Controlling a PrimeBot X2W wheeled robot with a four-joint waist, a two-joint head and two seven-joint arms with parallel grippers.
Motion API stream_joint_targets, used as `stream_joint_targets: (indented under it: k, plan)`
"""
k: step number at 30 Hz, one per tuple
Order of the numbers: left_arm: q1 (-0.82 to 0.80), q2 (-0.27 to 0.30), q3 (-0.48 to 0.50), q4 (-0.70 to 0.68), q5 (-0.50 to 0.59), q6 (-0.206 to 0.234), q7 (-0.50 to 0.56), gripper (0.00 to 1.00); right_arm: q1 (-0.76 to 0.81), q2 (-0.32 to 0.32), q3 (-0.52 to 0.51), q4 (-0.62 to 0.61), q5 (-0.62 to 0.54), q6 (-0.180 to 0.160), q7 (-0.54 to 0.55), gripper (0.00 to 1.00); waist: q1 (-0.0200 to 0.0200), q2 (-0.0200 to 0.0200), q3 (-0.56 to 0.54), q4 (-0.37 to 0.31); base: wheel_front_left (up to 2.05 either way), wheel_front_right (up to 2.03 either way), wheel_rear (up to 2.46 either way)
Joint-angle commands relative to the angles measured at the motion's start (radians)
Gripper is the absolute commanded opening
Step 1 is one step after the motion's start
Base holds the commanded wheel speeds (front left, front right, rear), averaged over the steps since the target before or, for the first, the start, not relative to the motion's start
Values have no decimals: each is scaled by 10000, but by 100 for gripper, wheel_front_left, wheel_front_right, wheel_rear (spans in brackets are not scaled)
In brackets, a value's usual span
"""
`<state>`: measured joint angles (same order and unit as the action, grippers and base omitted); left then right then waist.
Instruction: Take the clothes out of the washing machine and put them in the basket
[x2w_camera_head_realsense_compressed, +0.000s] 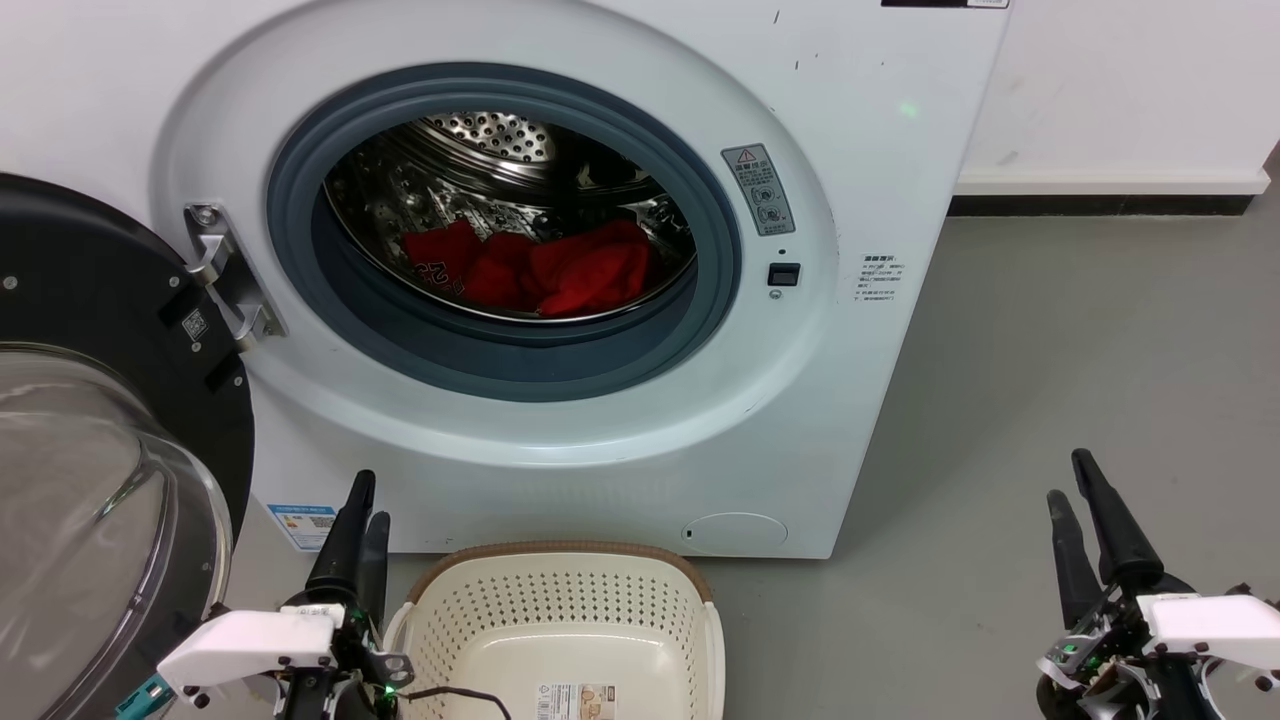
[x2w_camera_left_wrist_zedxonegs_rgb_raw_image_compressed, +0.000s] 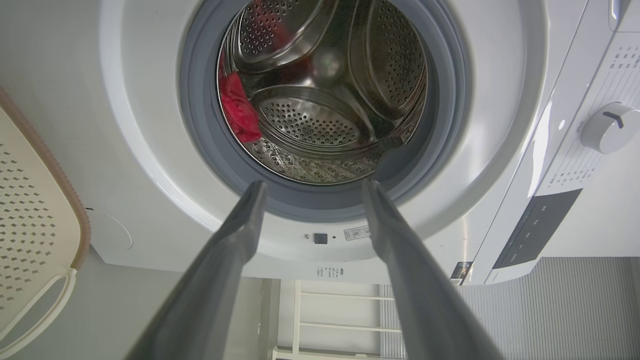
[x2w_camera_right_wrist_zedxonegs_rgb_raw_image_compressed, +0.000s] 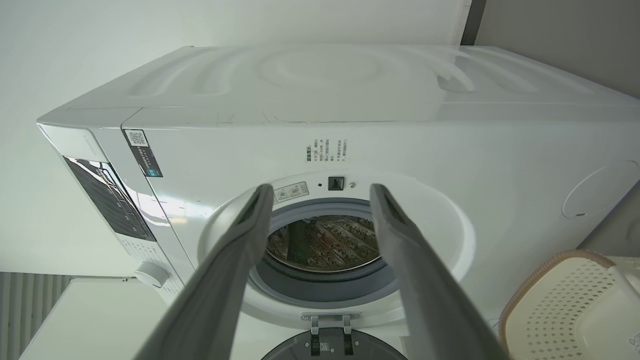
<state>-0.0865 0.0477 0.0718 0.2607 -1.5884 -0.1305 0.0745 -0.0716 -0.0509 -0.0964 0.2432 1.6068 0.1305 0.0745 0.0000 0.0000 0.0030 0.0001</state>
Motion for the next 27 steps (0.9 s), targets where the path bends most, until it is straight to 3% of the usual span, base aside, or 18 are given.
stream_joint_targets:
  k: [1, 6, 27]
  plan:
    - [-344, 24, -81, -255, 247, -2, -137, 100, -79, -8, -22, -275, -140, 2, -142, 100, 0, 0, -5, 6, 0, 0, 0]
    - [-389, 25, -168, -442, 1088, -2, -372, 100, -15, -7, -18, -462, -641, 2, -375, 100, 0, 0, -21, 17, 0, 0, 0]
    - [-573, 28, -469, -862, 5482, -2, -1221, 100, 205, -6, 348, -1352, -6308, 2, -1224, 100, 0, 0, -51, 47, 0, 0, 0]
